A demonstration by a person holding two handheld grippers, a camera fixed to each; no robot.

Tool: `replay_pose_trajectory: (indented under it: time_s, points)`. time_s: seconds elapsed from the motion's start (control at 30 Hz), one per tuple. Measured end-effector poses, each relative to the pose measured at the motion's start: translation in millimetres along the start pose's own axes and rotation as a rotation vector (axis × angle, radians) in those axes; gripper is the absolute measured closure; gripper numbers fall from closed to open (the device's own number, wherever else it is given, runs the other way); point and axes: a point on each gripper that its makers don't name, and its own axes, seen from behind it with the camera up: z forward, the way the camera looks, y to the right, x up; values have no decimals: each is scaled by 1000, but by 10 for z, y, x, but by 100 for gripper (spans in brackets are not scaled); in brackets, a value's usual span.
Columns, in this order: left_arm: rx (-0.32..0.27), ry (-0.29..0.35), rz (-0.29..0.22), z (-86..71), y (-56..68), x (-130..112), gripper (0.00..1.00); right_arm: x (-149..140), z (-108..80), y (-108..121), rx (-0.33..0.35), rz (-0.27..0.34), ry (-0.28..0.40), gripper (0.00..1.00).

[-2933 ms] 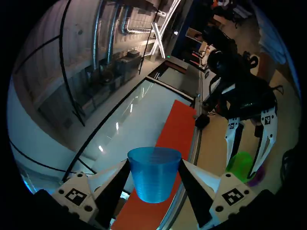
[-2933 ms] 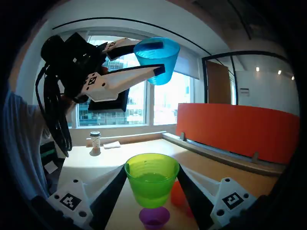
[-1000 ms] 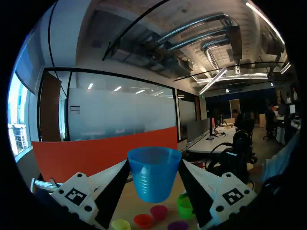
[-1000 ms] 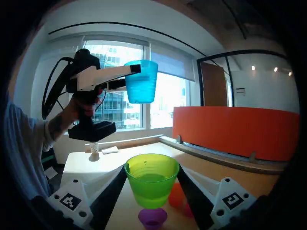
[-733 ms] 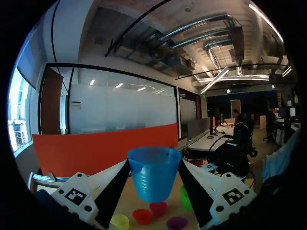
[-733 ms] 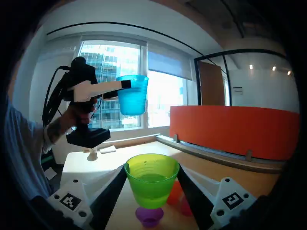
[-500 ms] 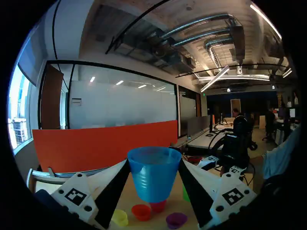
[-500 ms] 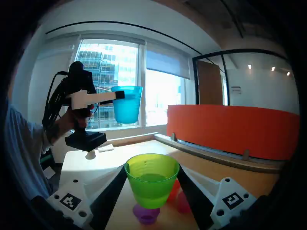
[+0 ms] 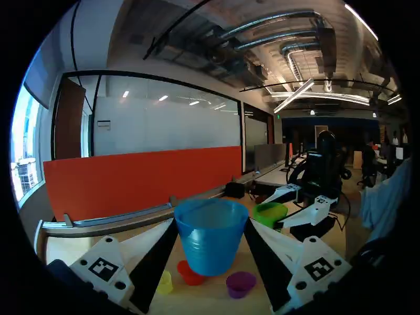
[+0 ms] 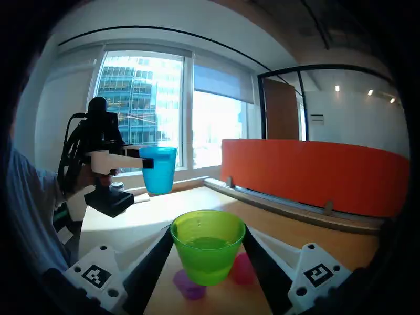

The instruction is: Pour water

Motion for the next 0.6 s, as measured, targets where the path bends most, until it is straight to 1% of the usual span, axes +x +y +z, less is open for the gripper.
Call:
replay_pose_trajectory:
  time_s: [0.3,0.4,0.6]
  points:
    - [-2,-28,-24,-26,-31,-256,13,-28,-53,72,-11,8,-6,8]
    - [-5,-50,-24,-36,-34,-378,13,-57,-67,101,-15,6,-16,8]
    - [-12,-122,8,-36,-46,-674,13,-143,-82,138,-14,1,-48,8]
